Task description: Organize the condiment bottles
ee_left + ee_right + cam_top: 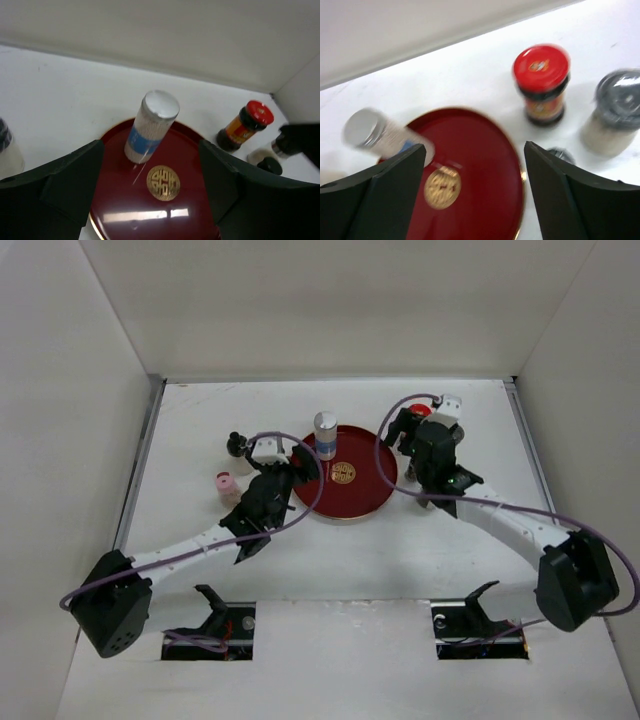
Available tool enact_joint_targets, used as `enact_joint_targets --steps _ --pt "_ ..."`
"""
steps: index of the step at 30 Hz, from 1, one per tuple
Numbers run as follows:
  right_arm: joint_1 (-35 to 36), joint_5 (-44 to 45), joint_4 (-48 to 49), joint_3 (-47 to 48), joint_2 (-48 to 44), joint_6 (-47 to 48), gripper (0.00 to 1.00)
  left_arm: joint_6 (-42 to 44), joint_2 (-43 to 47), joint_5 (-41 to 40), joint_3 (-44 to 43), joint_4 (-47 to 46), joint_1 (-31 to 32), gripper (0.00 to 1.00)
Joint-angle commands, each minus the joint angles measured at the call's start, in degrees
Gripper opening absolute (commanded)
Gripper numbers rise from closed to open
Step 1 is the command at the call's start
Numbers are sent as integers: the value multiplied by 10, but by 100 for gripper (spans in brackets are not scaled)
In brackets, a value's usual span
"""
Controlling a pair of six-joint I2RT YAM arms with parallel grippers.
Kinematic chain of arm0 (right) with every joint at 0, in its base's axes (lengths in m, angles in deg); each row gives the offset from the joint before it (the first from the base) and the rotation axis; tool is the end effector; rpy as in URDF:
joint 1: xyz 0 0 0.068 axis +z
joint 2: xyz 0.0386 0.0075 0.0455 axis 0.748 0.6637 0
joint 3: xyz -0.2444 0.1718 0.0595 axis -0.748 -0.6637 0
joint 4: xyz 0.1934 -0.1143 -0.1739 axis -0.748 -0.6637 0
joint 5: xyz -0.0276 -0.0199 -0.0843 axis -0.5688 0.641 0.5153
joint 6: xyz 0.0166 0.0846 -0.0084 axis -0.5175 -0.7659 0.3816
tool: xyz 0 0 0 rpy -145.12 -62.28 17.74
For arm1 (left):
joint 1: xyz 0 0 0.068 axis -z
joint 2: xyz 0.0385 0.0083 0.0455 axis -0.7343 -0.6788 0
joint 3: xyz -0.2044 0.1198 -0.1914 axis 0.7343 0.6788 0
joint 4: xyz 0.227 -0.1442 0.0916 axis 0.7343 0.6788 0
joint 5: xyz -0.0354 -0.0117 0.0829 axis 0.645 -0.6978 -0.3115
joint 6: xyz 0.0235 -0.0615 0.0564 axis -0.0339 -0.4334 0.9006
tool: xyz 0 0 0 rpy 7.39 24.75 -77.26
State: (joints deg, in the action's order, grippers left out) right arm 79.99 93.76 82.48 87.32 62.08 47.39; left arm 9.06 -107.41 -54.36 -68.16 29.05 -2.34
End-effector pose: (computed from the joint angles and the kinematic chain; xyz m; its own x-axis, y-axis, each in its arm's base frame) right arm 0.3103 0.1454 0.2999 -0.1921 0.3178 -0.9285 0.0523 0.9481 0.3137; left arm 0.2444 -0.1804 0.3020 -0.0122 -0.3717 -0.9283 0.1653 0.9148 -0.3685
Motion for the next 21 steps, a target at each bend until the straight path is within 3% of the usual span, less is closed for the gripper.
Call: enact_joint_targets --steps 1,5,12,21 --pt "-39 21 -38 73 42 37 90 -45 27 7 57 -37 12 72" --pt "-92 10 -111 176 110 85 99 -60 37 18 109 -76 15 73" --pt "-144 -52 -250 343 247 138 100 -60 41 33 143 -112 5 77" --pt "-157 -85 -340 432 337 180 100 -61 33 33 148 -122 1 79"
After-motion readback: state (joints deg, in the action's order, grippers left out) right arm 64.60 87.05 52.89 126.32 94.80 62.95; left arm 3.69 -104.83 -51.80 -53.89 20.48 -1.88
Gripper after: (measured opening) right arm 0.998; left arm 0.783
